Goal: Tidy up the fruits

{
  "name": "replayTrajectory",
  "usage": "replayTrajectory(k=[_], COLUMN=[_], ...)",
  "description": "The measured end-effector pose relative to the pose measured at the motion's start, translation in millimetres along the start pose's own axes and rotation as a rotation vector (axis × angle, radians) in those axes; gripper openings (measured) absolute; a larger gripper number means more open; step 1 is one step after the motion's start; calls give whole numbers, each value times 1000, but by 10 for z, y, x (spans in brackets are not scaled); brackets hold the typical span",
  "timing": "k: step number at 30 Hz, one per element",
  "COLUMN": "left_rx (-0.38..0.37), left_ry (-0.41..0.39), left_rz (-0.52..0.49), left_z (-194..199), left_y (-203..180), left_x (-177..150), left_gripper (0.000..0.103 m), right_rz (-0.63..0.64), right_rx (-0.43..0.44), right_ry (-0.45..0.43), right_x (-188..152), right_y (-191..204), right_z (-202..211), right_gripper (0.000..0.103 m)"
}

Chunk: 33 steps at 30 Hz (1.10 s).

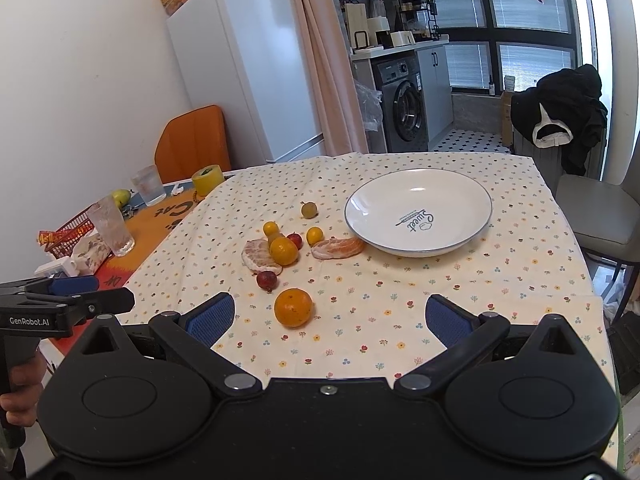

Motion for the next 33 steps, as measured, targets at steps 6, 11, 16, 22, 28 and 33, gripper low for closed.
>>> replayTrajectory(k=[6,11,16,22,28,33], left_rx=[-1,-1,-1,0,-1,2], left_ry=[1,0,1,0,0,2], left_rz=[0,0,0,1,-1,5], left_z=[-1,-2,-1,-3,-1,-22], left_y=[-3,-3,-3,-6,4,54], left_x=[1,0,0,-2,8,32], left_gripper=[103,103,103,103,103,103], right_rz=[1,4,5,9,12,1], right_rx=[0,1,1,1,3,33], right_ry=[-1,-3,-3,-5,-2,11], right_x=[4,8,6,21,17,6], right_y=[9,19,18,12,28,40], right_z=[4,11,10,19,3,-43], right_gripper=[103,103,103,103,103,103])
Point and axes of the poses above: each gripper's, at about its wrist camera, not at the fingertips, and z roughly against the way its jaws point, y to its left, x to its top, the point moved 8 cm from there along -z, roughly the way its jaws point, and after that the axes turned 1 degree about z, right-handed, at the moved point
